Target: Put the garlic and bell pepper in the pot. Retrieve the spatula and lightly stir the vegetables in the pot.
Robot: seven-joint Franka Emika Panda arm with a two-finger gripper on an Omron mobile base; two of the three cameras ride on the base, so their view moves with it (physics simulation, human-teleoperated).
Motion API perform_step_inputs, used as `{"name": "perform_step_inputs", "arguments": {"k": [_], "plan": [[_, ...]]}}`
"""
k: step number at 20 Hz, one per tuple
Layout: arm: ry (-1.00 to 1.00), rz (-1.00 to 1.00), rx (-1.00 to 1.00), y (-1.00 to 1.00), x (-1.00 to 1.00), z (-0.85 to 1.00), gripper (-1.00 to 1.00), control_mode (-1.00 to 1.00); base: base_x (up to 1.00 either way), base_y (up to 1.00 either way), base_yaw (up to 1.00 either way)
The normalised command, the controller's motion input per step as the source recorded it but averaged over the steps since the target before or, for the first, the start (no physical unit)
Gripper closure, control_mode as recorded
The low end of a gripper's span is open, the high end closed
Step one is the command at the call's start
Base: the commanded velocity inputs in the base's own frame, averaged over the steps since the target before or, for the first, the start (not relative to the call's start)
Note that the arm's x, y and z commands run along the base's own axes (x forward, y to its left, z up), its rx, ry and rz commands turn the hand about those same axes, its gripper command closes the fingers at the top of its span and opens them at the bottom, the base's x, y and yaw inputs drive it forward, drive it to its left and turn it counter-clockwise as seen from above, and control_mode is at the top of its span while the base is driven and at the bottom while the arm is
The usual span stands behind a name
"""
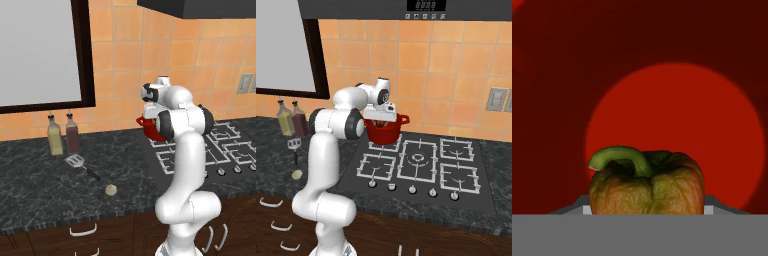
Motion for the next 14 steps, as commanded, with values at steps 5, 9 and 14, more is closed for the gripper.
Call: {"name": "perform_step_inputs", "arguments": {"k": [5,9,14], "plan": [[-0.2,0.0,0.02,0.0,-0.07,-0.3,1.0,-1.0,0.0,0.0,0.0],[-0.25,0.0,0.0,0.0,0.0,-0.04,1.0,-1.0,0.0,0.0,0.0],[0.04,-0.05,0.0,0.0,-0.27,0.0,-1.0,-1.0,0.0,0.0,0.0]]}}
